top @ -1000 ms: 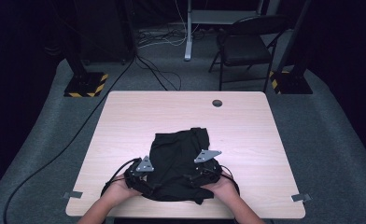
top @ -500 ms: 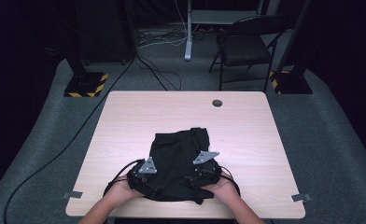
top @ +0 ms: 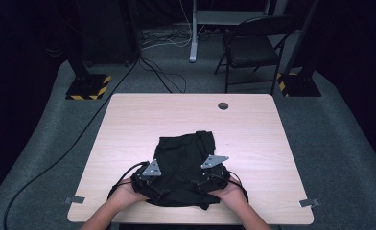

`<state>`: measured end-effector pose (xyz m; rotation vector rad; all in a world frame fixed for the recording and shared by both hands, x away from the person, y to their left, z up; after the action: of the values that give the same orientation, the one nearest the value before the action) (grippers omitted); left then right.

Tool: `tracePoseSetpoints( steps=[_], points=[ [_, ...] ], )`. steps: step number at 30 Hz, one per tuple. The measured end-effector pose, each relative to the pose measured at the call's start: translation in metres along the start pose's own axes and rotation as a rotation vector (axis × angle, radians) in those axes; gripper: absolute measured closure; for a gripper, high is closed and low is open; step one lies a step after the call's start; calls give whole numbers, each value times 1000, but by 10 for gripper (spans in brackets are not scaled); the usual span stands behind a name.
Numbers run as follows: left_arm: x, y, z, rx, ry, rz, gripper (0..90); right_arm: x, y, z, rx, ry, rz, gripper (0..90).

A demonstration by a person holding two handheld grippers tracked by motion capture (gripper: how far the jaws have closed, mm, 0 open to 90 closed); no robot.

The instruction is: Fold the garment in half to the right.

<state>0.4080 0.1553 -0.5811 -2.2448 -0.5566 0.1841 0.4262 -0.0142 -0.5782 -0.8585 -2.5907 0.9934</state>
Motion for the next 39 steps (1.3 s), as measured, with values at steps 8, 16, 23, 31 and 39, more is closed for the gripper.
tracePoseSetpoints(
  steps=[8,16,23,31,39],
  points=[
    [2,12,-8,-5,0,12,117,6,-7,9,21,-23,7,170],
    [4,26,-10,18,-37,78,102,5,-3,24,64,-24,3,120],
    [5,24,-12,23,-16,69,109,7,-8,25,67,-13,18,127],
    [18,29,-25,-28,-36,25,108,8,-17,27,55,1,27,128],
    [20,39,-20,7,-25,18,96,7,-14,34,59,24,15,100]
  ],
)
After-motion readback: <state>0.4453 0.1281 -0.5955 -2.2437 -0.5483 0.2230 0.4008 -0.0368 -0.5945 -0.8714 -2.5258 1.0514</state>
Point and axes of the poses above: each handheld gripper's, and its own axes: y roughly forward along the jaws, z roughly out of its underside, x roughly to its left, the point moved 9 cm from there along y, roughly forward along the jaws
